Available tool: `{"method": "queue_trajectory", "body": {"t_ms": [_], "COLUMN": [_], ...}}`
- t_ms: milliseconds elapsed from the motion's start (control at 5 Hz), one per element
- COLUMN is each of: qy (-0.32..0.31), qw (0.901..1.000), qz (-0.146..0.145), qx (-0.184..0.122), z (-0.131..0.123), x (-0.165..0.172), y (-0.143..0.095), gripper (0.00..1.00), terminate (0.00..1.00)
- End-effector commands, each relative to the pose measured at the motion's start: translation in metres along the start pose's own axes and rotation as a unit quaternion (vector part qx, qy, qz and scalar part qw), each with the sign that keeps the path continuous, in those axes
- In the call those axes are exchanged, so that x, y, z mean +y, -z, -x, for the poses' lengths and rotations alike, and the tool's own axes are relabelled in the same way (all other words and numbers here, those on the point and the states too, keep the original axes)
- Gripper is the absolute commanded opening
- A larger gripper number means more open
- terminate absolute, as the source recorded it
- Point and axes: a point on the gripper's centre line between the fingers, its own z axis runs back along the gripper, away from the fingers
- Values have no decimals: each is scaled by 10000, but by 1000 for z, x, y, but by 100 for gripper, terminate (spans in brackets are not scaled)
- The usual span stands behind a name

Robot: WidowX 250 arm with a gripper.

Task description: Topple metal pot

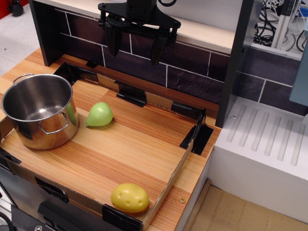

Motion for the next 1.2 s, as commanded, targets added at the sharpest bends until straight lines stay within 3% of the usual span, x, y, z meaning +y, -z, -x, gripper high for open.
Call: {"method": "queue_trajectory", "body": {"t_ms": [0, 400, 600, 1000], "qy": [0, 203, 332, 281], "qw": [10000, 9996, 9991, 9995], "qz": [0, 185, 174, 137], "qx": [0, -19, 197, 48], "z": [0, 12, 17, 22], "x": [0, 27, 53, 125], "y": [0, -27, -31, -40], "gripper": [100, 100, 100, 100], "terminate": [0, 0, 0, 0]}}
